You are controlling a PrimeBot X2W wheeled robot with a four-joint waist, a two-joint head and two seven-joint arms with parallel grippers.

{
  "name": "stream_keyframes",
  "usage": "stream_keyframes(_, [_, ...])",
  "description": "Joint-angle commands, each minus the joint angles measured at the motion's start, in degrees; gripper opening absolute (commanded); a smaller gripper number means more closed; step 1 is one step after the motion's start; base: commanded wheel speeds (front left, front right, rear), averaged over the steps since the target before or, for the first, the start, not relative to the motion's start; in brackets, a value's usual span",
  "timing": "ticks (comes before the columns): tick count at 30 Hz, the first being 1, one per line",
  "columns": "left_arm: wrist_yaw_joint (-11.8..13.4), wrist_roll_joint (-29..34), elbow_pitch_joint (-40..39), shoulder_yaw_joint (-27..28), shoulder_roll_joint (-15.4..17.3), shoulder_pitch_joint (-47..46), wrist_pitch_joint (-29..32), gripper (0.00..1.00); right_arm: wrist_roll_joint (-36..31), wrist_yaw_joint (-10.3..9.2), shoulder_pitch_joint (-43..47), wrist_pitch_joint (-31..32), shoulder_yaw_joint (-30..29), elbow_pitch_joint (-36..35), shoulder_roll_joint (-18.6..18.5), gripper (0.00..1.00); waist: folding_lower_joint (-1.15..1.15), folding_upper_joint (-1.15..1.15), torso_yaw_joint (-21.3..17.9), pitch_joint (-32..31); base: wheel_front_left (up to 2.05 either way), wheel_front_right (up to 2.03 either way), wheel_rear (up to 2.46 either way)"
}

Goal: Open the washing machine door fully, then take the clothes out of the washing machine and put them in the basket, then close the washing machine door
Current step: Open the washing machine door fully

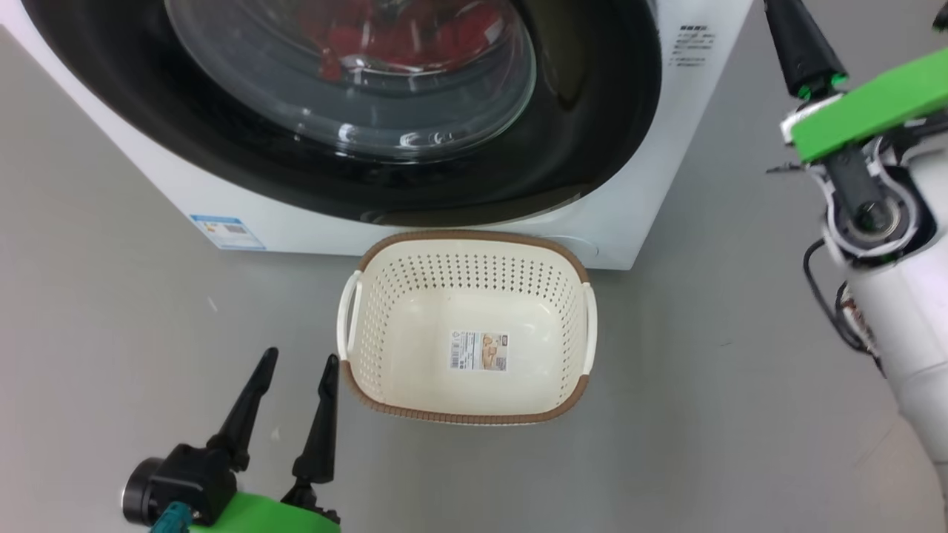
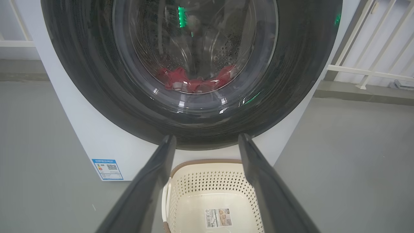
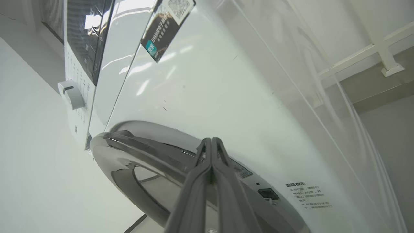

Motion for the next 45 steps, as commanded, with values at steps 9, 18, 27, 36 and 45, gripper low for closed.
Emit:
stream_keyframes(9, [-0.3, -1.2, -0.9, 0.2, 0.7, -3.4, -0.7, 1.00, 16.8, 0.03, -6.7, 18.9, 0.1, 3.8, -2.5, 0.00, 0.00, 0.00, 2.6, 3.2, 0.00, 0.00, 0.00])
stream_keyframes(18, [-0.3, -1.7, -0.7, -0.5, 0.7, -4.4, -0.7, 1.00, 25.3, 0.03, -12.4, 31.6, -2.0, 11.3, -2.3, 0.00, 0.00, 0.00, 3.5, 4.9, 0.00, 0.00, 0.00])
stream_keyframes(27, [-0.3, -2.3, -0.7, -1.8, 0.7, -5.1, -0.7, 1.00, 26.9, 0.03, -17.2, 37.1, -1.7, 16.8, -1.6, 0.00, 0.00, 0.00, 4.8, 5.9, 0.00, 0.00, 0.00])
stream_keyframes(36, [-0.3, -2.7, -0.6, -1.6, 0.7, -5.3, -0.7, 1.00, 26.7, 0.03, -18.4, 40.9, -0.6, 19.2, -1.0, 0.00, 0.00, 0.00, 5.5, 5.8, 0.00, 0.00, 0.00])
stream_keyframes(45, [-0.3, -3.6, -0.9, -1.6, 0.7, -4.5, -0.7, 1.00, 25.3, 0.03, -13.9, 43.2, 1.5, 16.5, 0.3, 0.00, 0.00, 0.00, 4.5, 3.5, 0.00, 0.00, 0.00])
